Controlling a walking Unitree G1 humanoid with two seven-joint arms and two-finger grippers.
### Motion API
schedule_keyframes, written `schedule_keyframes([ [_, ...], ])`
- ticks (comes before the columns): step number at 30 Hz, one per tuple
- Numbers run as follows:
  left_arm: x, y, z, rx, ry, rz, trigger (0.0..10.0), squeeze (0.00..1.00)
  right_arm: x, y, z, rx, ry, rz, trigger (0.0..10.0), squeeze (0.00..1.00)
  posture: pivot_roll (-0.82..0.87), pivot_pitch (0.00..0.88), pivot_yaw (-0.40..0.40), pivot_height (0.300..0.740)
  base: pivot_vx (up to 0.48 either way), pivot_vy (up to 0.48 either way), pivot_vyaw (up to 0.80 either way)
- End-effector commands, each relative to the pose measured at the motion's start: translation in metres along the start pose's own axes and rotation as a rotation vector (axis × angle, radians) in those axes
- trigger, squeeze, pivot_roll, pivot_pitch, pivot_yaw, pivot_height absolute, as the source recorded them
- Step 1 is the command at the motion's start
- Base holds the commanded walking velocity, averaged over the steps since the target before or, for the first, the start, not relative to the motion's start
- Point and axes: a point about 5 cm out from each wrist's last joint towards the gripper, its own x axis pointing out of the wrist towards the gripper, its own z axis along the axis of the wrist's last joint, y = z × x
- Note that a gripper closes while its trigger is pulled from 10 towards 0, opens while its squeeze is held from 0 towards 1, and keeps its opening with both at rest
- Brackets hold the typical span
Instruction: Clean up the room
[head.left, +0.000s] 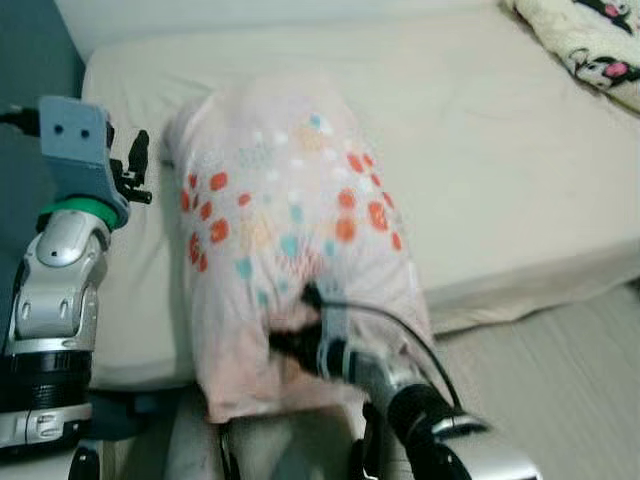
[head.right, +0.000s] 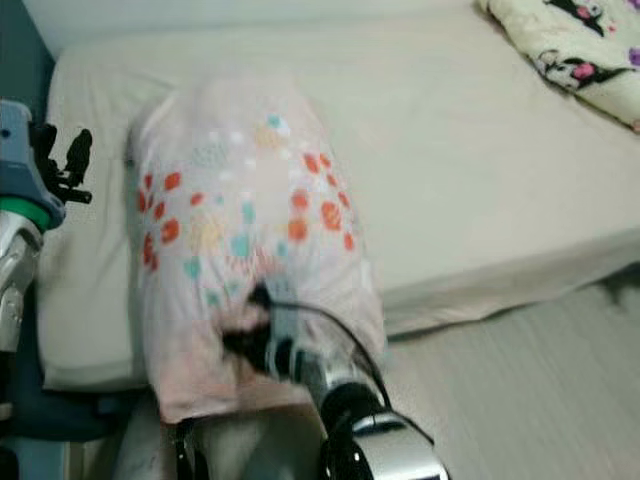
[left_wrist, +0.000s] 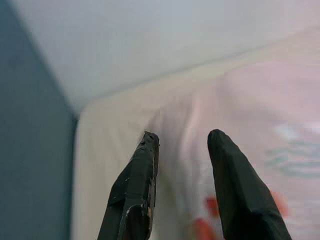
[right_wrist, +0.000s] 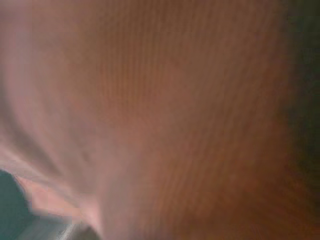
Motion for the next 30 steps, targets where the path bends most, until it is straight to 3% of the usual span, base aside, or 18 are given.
schedule_keyframes([
  [1,-0.003,0.003,-0.003,0.02,0.023,-0.021,10.0,0.0,-0.009,-0.011,-0.007,0.027,-0.012,-0.042,10.0,0.0,0.02,0.123,0.054,0.582,0.0,0.0,0.0],
  [3,-0.002,0.001,-0.006,0.026,0.041,-0.055,10.0,0.0,-0.021,-0.023,-0.003,-0.035,-0.041,-0.052,10.0,0.0,0.01,0.122,0.054,0.582,0.0,0.0,0.0],
  [7,-0.002,-0.001,-0.008,0.027,0.048,-0.068,10.0,0.0,-0.025,-0.026,0.0,-0.078,-0.05,-0.053,10.0,0.0,0.01,0.121,0.054,0.582,0.0,0.0,0.0],
  [8,-0.004,-0.004,-0.01,0.014,0.064,-0.081,10.0,0.0,-0.034,-0.03,0.005,-0.194,-0.061,-0.065,10.0,0.0,0.0,0.12,0.056,0.582,0.0,0.0,0.0],
  [9,-0.004,-0.004,-0.01,0.014,0.064,-0.081,10.0,0.0,-0.034,-0.03,0.005,-0.194,-0.061,-0.065,10.0,0.0,0.0,0.12,0.056,0.582,0.0,0.0,0.0],
  [10,-0.006,-0.012,-0.016,-0.011,0.091,-0.096,10.0,0.0,-0.051,-0.034,0.012,-0.347,-0.078,-0.085,10.0,0.0,-0.02,0.121,0.056,0.582,0.0,0.0,0.0],
  [11,-0.006,-0.012,-0.016,-0.011,0.091,-0.096,10.0,0.0,-0.051,-0.034,0.012,-0.347,-0.078,-0.085,10.0,0.0,-0.02,0.121,0.056,0.582,0.0,0.0,0.0],
  [12,-0.01,-0.023,-0.022,-0.038,0.114,-0.113,10.0,0.0,-0.07,-0.034,0.018,-0.454,-0.111,-0.132,10.0,0.0,-0.03,0.121,0.053,0.582,0.0,0.0,0.0],
  [13,-0.01,-0.023,-0.022,-0.038,0.114,-0.113,10.0,0.0,-0.07,-0.034,0.018,-0.454,-0.111,-0.132,10.0,0.0,-0.03,0.121,0.053,0.582,0.0,0.0,0.0],
  [14,-0.013,-0.034,-0.027,-0.059,0.131,-0.123,10.0,0.0,-0.088,-0.032,0.024,-0.523,-0.153,-0.197,10.0,0.0,-0.03,0.121,0.052,0.582,0.0,0.0,0.0],
  [16,-0.013,-0.034,-0.027,-0.059,0.131,-0.123,10.0,0.0,-0.088,-0.032,0.024,-0.523,-0.153,-0.197,10.0,0.0,-0.03,0.121,0.052,0.582,0.0,0.0,0.0],
  [17,-0.015,-0.048,-0.03,-0.084,0.147,-0.131,10.0,0.0,-0.113,-0.028,0.031,-0.57,-0.241,-0.321,10.0,0.0,-0.05,0.124,0.053,0.582,0.0,0.0,0.0],
  [18,-0.015,-0.052,-0.031,-0.089,0.149,-0.132,10.0,0.0,-0.121,-0.027,0.033,-0.576,-0.27,-0.352,10.0,0.0,-0.05,0.124,0.053,0.582,0.0,0.0,0.0],
  [20,-0.015,-0.055,-0.031,-0.09,0.149,-0.142,10.0,0.0,-0.128,-0.018,0.03,-0.558,-0.285,-0.307,10.0,0.0,-0.05,0.124,0.058,0.582,0.0,0.0,0.0],
  [24,-0.011,-0.06,-0.029,-0.083,0.144,-0.165,10.0,0.0,-0.153,0.015,0.015,-0.56,-0.257,-0.081,10.0,0.0,-0.07,0.123,0.073,0.582,0.0,0.0,0.0],
  [27,-0.01,-0.06,-0.027,-0.085,0.144,-0.166,10.0,0.0,-0.163,0.024,0.012,-0.578,-0.235,-0.058,10.0,0.0,-0.07,0.123,0.073,0.582,0.0,0.0,0.0],
  [30,-0.008,-0.063,-0.028,-0.087,0.147,-0.167,10.0,0.0,-0.185,0.023,0.033,-0.611,-0.295,-0.119,10.0,0.0,-0.08,0.12,0.079,0.582,0.0,0.0,0.0],
])
